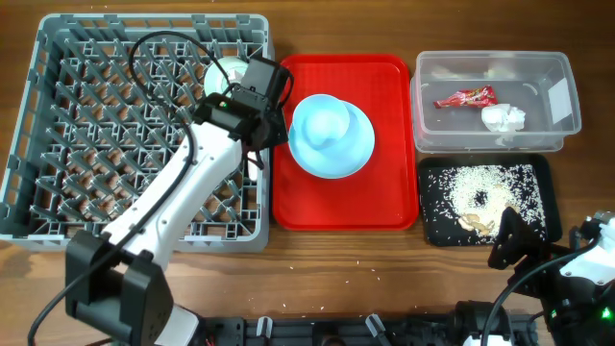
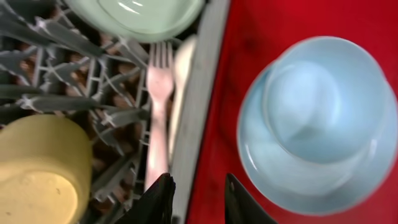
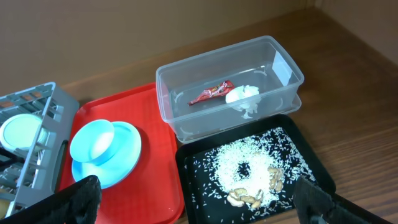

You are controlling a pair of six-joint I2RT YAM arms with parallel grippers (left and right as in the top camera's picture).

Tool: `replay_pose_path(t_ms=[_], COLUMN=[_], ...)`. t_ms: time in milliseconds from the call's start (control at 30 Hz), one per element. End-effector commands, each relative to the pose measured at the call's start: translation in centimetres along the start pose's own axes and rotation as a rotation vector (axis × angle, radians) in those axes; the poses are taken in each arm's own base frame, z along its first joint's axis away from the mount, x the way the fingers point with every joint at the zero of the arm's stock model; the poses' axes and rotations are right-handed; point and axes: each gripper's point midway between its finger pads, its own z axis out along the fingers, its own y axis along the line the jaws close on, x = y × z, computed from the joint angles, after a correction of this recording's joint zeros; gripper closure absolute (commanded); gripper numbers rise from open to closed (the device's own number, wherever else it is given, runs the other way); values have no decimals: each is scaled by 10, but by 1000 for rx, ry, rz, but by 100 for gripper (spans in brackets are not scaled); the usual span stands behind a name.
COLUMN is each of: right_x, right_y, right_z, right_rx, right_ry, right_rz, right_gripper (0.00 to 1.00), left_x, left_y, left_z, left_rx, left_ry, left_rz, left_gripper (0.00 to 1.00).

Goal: Sort waste into correct bins and load items into the dishwasher rack
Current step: 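Grasp the light-blue bowl on the plate with the left gripper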

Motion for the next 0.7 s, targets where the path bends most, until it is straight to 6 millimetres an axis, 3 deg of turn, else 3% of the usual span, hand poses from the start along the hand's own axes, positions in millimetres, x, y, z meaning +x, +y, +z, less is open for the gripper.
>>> replay_pose_path(t_ms=[0, 67, 167, 300, 400, 533, 667], right_x=[0, 0, 0, 0, 0, 0, 0], right_y=[-1, -1, -1, -1, -1, -1, -1], right_z=[-1, -1, -1, -1, -1, -1, -1], right_rx=[7, 7, 7, 7, 7, 7, 7], right_ry=[-8, -8, -8, -9, -8, -9, -8], right_rz=[12, 13, 12, 12, 12, 12, 12], right_gripper=[0, 0, 0, 0, 0, 0, 0], left_x=[2, 10, 4, -2, -2, 7, 24], left_y=[-1, -17, -69, -120, -159, -185, -184], left_z=[13, 13, 4, -7, -3, 39, 84], left_rx=[-28, 48, 261, 378, 417, 360, 306], left_ry=[16, 56, 18, -92, -195, -266, -224], left_rz=[-34, -18, 100, 158, 231, 311, 364], left_gripper=[73, 73, 73, 75, 73, 62, 59])
